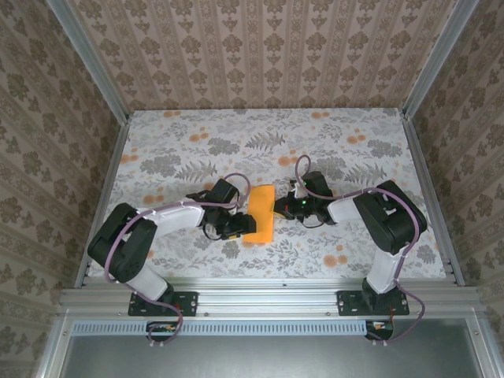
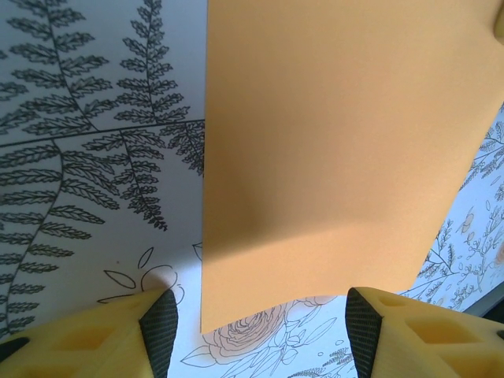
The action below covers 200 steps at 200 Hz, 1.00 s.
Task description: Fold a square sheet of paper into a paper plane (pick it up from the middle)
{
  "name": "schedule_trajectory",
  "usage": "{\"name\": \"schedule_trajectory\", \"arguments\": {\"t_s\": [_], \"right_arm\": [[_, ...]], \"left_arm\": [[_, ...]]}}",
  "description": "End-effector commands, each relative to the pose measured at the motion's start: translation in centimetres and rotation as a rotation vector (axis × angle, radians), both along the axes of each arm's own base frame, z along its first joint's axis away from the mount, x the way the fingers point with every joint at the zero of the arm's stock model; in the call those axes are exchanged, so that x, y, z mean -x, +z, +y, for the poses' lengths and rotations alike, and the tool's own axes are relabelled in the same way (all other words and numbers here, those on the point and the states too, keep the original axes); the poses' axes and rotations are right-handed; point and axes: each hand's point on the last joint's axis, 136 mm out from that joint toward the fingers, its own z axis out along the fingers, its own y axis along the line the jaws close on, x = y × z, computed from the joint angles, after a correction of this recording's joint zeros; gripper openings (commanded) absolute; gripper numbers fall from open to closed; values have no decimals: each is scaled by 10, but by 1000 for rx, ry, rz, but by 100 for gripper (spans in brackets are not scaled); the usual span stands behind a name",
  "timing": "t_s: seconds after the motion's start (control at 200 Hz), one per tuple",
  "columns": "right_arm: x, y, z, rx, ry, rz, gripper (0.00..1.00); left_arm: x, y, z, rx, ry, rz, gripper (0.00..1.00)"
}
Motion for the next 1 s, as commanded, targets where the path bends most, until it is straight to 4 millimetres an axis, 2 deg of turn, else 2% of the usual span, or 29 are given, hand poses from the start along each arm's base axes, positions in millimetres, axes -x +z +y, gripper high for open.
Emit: {"name": "schedule_trajectory", "arguments": {"t_s": [0.0, 0.225, 0.465, 0.635, 0.86, 0.995], "right_arm": [[3, -2, 1, -5, 25, -8, 8], [5, -9, -2, 33, 36, 6, 11], [4, 3, -1, 21, 38, -17, 10], [0, 29, 4, -46, 32, -43, 6], [-5, 74, 4, -111, 26, -102, 5], [-9, 97, 4, -146, 15, -135, 4]], "left_arm": [[-2, -1, -3, -5, 15, 5, 61], [-3, 0, -7, -1, 14, 3, 60], [-6, 3, -11, 4, 5, -3, 60], [-13, 17, -7, 11, 18, -32, 60], [-30, 51, 5, 84, 63, -86, 61], [-40, 78, 9, 160, 107, -125, 61]]}}
